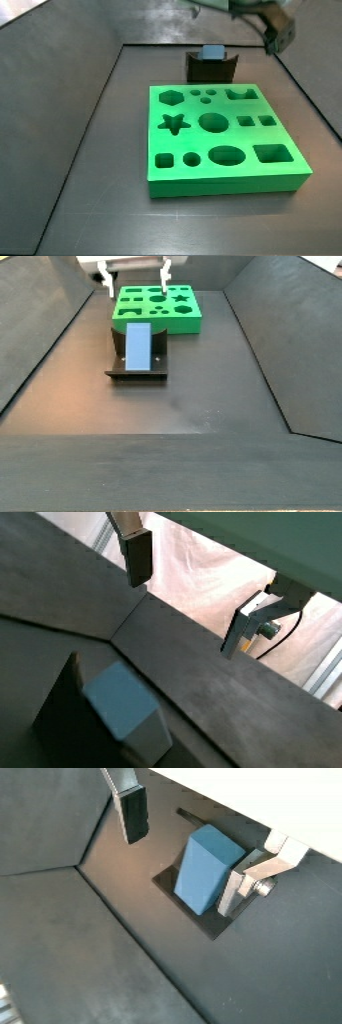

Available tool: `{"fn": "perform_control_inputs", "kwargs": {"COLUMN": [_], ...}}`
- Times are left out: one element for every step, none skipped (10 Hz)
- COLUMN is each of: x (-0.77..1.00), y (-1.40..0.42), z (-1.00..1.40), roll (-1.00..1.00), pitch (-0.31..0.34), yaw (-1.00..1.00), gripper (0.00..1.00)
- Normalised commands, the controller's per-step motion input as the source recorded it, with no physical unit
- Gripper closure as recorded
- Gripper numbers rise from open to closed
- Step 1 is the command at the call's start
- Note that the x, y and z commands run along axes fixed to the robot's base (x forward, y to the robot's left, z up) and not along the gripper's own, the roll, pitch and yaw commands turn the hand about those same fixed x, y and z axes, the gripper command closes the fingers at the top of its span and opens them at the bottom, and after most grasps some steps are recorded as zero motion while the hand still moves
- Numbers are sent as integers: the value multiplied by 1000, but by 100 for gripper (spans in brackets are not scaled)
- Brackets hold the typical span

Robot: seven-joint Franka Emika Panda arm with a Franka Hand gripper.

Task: Pick up the rectangle object. Move up. Place the rectangle object on the fixture. Regrasp the rectangle object. Move to above the board. Insert the rectangle object.
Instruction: Regrasp the rectangle object.

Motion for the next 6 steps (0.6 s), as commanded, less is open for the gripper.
{"fn": "perform_control_inputs", "kwargs": {"x": [79, 91, 95, 99, 95, 83], "y": [53, 47, 44, 34, 28, 20], "z": [-1000, -1000, -1000, -1000, -861, -694], "roll": [75, 73, 77, 77, 75, 72], "pitch": [-132, -131, -125, -110, -88, -64], "yaw": [69, 25, 6, -20, -42, -52], "gripper": [0, 0, 0, 0, 0, 0]}}
